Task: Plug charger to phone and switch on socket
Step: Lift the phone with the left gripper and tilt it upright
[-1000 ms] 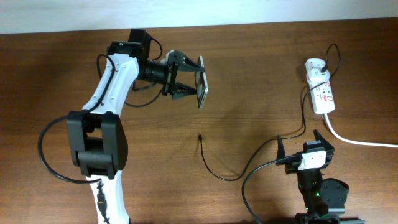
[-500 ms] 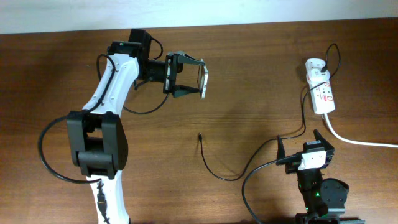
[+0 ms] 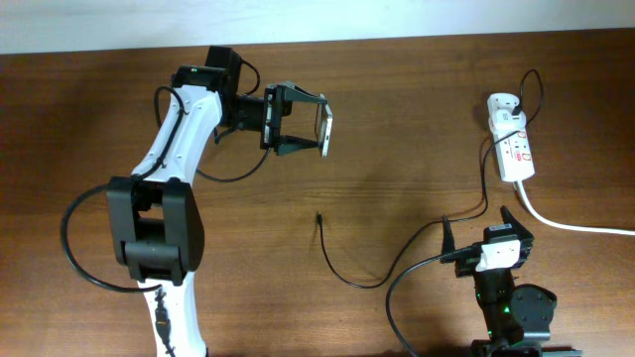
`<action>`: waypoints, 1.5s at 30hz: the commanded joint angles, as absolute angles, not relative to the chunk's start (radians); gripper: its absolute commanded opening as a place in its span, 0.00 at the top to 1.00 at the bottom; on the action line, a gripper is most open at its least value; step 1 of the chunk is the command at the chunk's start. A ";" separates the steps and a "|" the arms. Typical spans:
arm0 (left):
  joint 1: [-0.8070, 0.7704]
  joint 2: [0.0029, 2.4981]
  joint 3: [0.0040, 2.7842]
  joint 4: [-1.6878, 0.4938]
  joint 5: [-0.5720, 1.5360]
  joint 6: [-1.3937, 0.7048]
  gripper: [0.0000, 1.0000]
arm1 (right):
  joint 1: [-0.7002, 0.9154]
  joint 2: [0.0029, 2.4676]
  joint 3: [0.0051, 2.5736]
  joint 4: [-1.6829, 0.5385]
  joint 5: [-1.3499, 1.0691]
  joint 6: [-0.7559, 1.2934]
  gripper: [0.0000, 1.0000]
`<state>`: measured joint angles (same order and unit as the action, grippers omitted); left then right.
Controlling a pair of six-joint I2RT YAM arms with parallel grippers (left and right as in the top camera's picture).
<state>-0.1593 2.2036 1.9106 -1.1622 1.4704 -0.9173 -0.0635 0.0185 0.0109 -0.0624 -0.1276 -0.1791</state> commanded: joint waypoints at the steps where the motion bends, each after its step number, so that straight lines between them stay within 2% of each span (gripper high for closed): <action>1: -0.152 2.206 1.937 -1.161 1.530 -0.927 1.00 | -0.055 0.014 0.006 -0.068 -0.122 -0.176 0.01; 24: -0.154 2.206 1.937 -1.161 1.521 -0.926 1.00 | -0.055 0.014 0.006 -0.068 -0.122 -0.176 0.01; 30: -0.154 2.206 1.937 -1.159 1.375 -0.920 1.00 | -0.055 0.014 0.006 -0.068 -0.122 -0.176 0.01; 37: -0.154 2.206 1.937 -1.002 1.360 -0.831 1.00 | -0.055 0.014 0.006 -0.068 -0.122 -0.176 0.01; 45: -0.154 2.206 1.936 -0.953 1.361 -0.768 1.00 | -0.055 0.014 0.006 -0.068 -0.122 -0.176 0.01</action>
<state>-0.1593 2.2036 1.9110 -0.9779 1.3300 -0.7959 -0.0635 0.0185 0.0109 -0.0624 -0.1276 -0.1791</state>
